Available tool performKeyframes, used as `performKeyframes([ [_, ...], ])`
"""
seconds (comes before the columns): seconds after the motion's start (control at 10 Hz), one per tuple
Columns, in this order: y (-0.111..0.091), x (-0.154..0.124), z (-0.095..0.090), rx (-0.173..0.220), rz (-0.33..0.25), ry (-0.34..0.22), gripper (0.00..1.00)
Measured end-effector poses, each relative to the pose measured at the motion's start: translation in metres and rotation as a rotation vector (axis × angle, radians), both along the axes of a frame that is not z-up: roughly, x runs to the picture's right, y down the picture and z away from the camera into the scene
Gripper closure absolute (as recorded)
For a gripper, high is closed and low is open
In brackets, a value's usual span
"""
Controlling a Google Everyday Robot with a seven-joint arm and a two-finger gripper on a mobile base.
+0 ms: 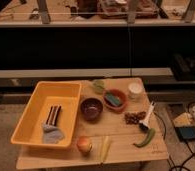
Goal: Place pepper in paper cup
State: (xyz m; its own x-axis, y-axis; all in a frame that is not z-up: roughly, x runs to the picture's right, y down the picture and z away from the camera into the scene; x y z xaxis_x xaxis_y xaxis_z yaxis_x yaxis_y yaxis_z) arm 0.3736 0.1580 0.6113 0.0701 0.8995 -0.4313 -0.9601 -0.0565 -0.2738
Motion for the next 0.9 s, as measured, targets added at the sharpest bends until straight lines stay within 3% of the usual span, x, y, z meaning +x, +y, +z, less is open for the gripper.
performKeyframes([
  [0.5, 0.041, -0.023, 0.023, -0.001, 0.017, -0.048, 0.57],
  [0.9, 0.063, -0.063, 0.05, -0.028, 0.006, -0.094, 0.57],
])
